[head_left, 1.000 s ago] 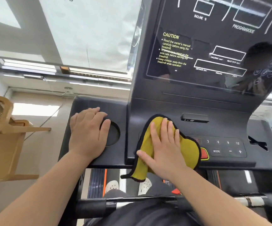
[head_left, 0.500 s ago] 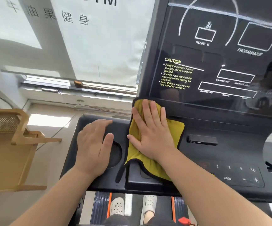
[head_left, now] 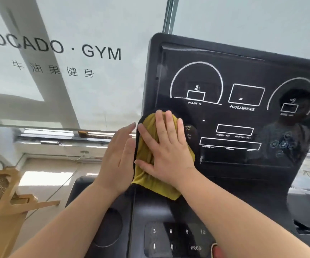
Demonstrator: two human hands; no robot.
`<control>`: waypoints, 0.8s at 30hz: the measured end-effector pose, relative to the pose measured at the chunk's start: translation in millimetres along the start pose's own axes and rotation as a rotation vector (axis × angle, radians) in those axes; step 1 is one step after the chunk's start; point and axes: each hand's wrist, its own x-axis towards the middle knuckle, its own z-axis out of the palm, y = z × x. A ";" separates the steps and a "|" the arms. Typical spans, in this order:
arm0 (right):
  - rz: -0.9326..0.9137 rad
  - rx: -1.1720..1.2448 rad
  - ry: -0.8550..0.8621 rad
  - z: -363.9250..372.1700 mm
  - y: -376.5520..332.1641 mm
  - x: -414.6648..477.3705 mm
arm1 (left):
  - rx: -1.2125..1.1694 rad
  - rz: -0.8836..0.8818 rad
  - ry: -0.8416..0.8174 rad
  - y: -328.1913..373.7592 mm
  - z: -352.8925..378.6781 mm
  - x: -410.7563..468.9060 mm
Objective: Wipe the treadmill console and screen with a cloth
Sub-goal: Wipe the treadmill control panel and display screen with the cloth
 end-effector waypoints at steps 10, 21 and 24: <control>-0.317 -0.278 0.121 -83.1 111.7 117.8 | -0.146 -0.020 0.074 14.2 15.5 17.5; -0.331 -0.248 0.045 -45.3 76.8 60.6 | -0.352 -0.167 0.112 -13.3 13.8 -2.1; -0.387 -0.220 0.002 -19.7 61.7 24.0 | -0.317 -0.154 0.095 -18.2 17.6 -12.8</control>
